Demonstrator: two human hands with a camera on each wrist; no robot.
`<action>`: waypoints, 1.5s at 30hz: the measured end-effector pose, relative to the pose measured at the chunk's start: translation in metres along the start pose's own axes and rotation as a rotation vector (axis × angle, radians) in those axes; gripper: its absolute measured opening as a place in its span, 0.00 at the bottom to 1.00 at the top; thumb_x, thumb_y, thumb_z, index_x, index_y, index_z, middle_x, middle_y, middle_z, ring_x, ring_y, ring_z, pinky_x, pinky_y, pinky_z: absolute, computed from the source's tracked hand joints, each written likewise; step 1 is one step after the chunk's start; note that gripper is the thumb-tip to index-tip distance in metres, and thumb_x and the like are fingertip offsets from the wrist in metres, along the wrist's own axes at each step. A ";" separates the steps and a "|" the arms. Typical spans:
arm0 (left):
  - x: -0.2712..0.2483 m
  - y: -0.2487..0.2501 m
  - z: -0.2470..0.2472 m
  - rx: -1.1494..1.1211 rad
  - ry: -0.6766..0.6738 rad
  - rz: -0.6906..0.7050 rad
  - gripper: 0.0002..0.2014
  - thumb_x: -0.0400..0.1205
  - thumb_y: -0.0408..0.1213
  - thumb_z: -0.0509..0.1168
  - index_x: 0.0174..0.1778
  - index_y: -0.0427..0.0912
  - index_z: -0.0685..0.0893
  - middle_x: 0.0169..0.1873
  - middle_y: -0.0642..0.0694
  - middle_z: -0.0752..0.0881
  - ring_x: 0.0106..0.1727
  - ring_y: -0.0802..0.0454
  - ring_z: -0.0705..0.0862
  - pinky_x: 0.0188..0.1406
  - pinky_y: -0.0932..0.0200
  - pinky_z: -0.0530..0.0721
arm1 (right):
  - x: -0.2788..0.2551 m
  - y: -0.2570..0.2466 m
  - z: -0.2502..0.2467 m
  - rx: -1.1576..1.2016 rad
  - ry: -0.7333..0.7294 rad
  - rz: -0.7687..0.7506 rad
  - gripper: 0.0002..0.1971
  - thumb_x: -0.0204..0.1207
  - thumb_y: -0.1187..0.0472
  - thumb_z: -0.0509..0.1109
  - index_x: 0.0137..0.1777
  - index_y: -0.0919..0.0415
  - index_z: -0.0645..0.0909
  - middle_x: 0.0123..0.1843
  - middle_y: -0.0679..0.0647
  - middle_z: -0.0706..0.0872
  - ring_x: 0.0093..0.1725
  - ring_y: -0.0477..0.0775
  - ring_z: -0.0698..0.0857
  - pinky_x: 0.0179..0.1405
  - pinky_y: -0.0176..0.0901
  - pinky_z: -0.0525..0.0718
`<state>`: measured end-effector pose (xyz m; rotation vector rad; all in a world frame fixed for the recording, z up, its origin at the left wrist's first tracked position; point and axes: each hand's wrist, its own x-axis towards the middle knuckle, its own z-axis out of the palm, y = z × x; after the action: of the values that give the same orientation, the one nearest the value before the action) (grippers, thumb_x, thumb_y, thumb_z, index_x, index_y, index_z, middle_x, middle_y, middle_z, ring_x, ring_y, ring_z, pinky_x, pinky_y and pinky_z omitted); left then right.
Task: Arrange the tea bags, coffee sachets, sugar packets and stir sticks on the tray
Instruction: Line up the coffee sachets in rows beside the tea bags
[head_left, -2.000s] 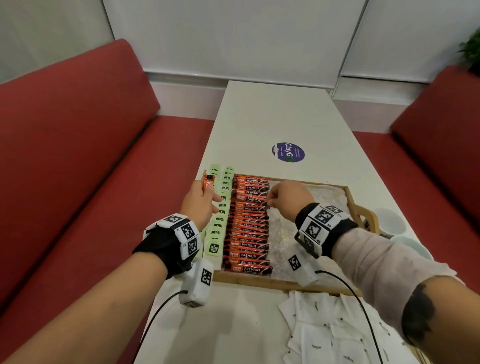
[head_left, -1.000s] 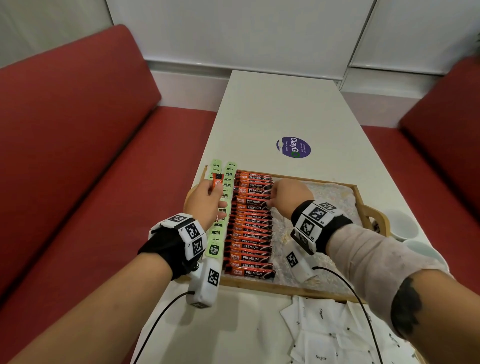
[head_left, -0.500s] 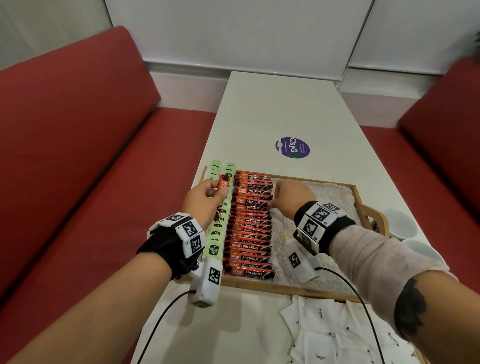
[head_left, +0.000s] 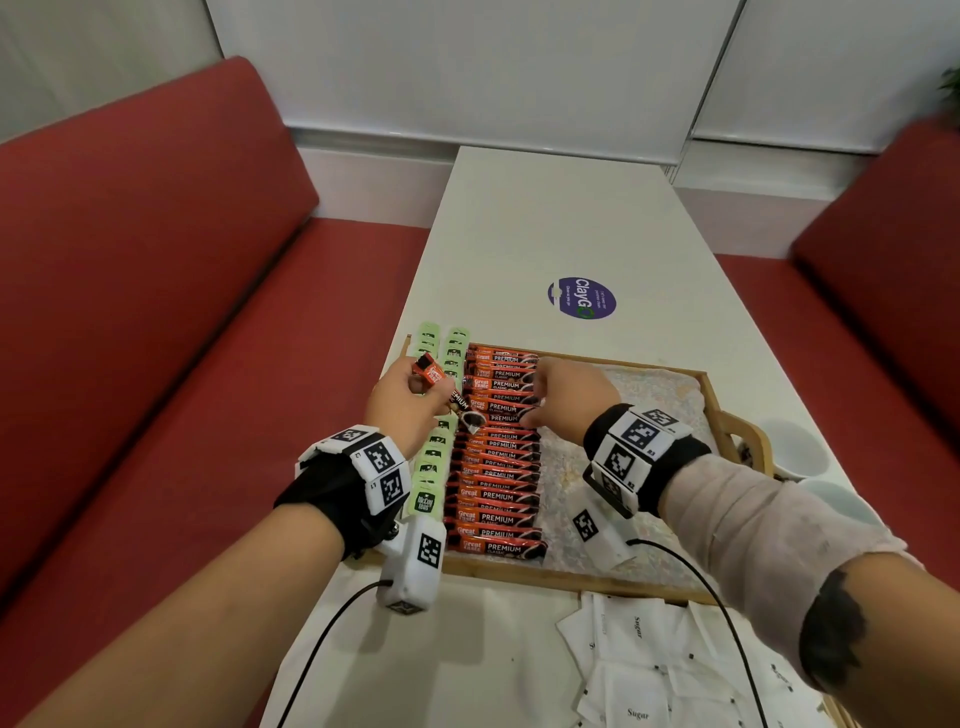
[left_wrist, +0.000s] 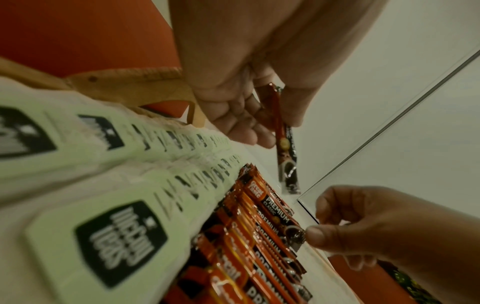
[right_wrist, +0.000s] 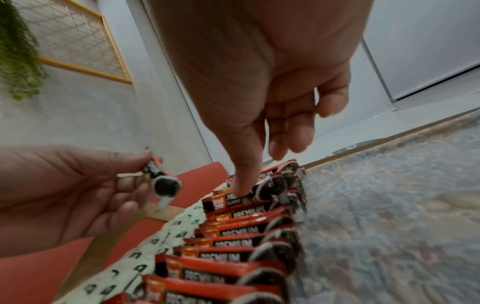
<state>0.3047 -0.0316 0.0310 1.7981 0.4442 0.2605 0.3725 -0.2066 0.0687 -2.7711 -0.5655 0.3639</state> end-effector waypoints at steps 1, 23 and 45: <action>0.000 0.002 0.001 -0.025 -0.005 -0.009 0.05 0.82 0.37 0.67 0.48 0.47 0.76 0.44 0.46 0.85 0.43 0.47 0.89 0.46 0.48 0.87 | 0.001 -0.002 0.001 0.010 -0.022 -0.026 0.16 0.66 0.56 0.80 0.42 0.54 0.73 0.43 0.49 0.82 0.45 0.53 0.80 0.42 0.43 0.74; 0.013 0.008 0.002 0.656 -0.149 0.087 0.06 0.83 0.40 0.64 0.43 0.56 0.82 0.37 0.60 0.83 0.40 0.58 0.82 0.33 0.64 0.72 | 0.008 0.013 0.009 0.216 0.022 -0.008 0.03 0.73 0.61 0.76 0.43 0.61 0.88 0.39 0.50 0.87 0.38 0.47 0.81 0.46 0.43 0.81; 0.016 0.020 0.013 0.966 -0.266 0.038 0.04 0.81 0.40 0.66 0.50 0.51 0.84 0.50 0.53 0.86 0.51 0.54 0.82 0.44 0.62 0.74 | 0.007 0.018 0.017 0.152 0.029 0.089 0.05 0.70 0.63 0.76 0.40 0.58 0.82 0.41 0.52 0.86 0.45 0.54 0.84 0.42 0.42 0.75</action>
<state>0.3272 -0.0405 0.0458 2.7366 0.3653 -0.2201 0.3796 -0.2160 0.0454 -2.6560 -0.3911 0.3694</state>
